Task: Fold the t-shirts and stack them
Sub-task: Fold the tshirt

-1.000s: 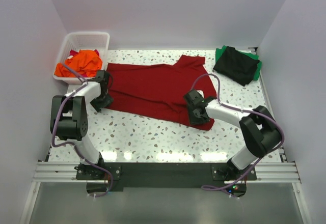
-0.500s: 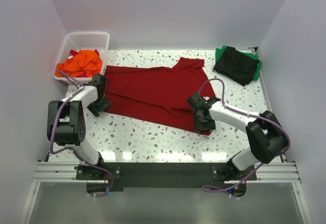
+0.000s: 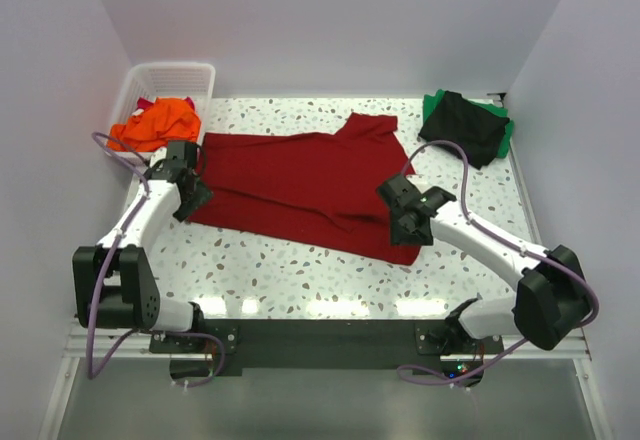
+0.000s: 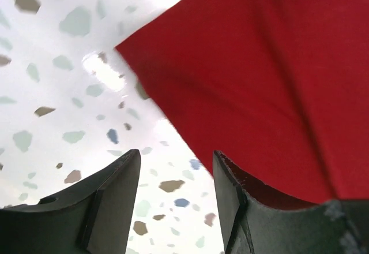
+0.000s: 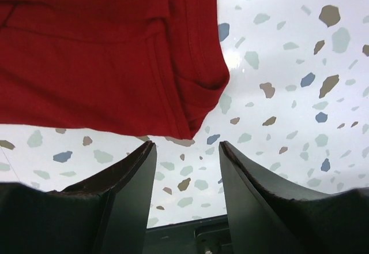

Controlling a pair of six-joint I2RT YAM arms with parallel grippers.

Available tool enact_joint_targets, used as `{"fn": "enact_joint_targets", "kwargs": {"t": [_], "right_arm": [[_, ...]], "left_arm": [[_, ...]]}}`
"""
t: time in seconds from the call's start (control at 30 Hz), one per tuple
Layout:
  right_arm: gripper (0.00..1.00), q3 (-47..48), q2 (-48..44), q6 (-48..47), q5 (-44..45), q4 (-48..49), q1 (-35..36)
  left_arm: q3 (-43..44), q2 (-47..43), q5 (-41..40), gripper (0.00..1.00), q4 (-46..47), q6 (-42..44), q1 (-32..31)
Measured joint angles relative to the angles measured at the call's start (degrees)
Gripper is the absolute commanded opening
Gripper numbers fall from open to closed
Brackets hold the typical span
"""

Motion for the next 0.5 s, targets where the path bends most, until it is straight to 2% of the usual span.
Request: {"fn": "enact_joint_targets", "kwargs": {"t": [0.13,0.3,0.5], "right_arm": [[0.52,1.38,1.09,0.17,1.33,0.48,0.0],[0.52,3.39,4.5,0.13,2.23,3.26,-0.15],[0.52,4.87,8.37,0.15,1.88,7.43,-3.54]], "left_arm": [[3.26,-2.47,2.62,0.54,1.14,3.3,-2.8],[3.98,-0.44,10.08,0.47,4.74,7.13,-7.91],[3.98,4.07,18.4,0.46,9.77,8.41,-15.87]]}}
